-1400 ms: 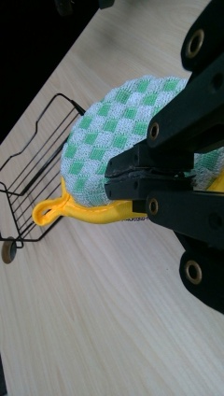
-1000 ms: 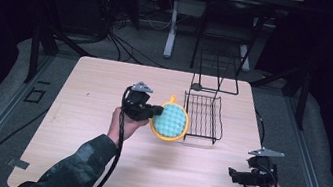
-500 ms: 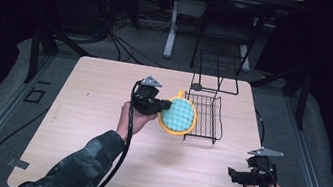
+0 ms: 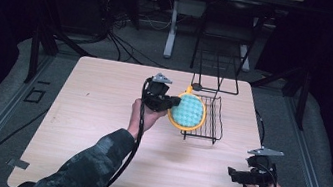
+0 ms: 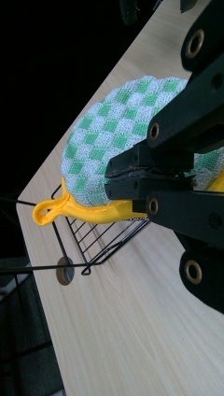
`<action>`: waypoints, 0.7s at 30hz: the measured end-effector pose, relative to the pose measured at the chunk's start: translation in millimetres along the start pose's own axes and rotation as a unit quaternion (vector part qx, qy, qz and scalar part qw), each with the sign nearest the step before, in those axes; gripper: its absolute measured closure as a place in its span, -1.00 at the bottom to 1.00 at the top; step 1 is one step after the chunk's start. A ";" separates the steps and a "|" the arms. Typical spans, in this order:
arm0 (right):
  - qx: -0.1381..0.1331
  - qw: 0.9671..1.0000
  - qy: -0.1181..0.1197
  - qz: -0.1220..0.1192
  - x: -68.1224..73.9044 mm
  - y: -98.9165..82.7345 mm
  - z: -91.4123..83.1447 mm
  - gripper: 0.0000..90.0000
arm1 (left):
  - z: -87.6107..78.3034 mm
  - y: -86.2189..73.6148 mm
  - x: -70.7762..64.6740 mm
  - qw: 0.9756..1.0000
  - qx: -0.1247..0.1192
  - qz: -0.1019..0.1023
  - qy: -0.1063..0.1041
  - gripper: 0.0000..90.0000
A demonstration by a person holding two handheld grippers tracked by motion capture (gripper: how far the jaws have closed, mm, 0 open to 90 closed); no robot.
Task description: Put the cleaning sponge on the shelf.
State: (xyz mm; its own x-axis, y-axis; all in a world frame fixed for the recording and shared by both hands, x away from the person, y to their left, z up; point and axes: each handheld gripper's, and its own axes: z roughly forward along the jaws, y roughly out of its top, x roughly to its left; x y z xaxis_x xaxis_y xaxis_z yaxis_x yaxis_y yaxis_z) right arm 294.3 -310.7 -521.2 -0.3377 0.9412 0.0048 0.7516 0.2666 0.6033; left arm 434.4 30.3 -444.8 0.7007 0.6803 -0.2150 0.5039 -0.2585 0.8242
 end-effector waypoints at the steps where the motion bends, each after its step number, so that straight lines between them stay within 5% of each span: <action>1: 0.000 1.000 0.000 0.000 0.0 -0.2 0.4 -0.92 | 1.2 0.0 -0.2 1.000 -0.002 -0.002 0.001 0.97; 21: -0.004 1.000 0.018 -0.010 2.7 7.3 5.9 -0.92 | 29.4 5.5 -1.1 0.999 -0.030 -0.035 0.016 0.97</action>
State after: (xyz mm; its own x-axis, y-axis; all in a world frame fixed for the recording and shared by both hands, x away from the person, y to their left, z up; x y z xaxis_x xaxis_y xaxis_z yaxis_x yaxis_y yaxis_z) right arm 302.2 -305.0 -521.5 -0.3731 0.9275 0.0215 0.7400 0.2836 0.6099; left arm 451.2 8.0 -455.5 0.6479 0.7172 -0.2564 0.5183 -0.1685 0.8385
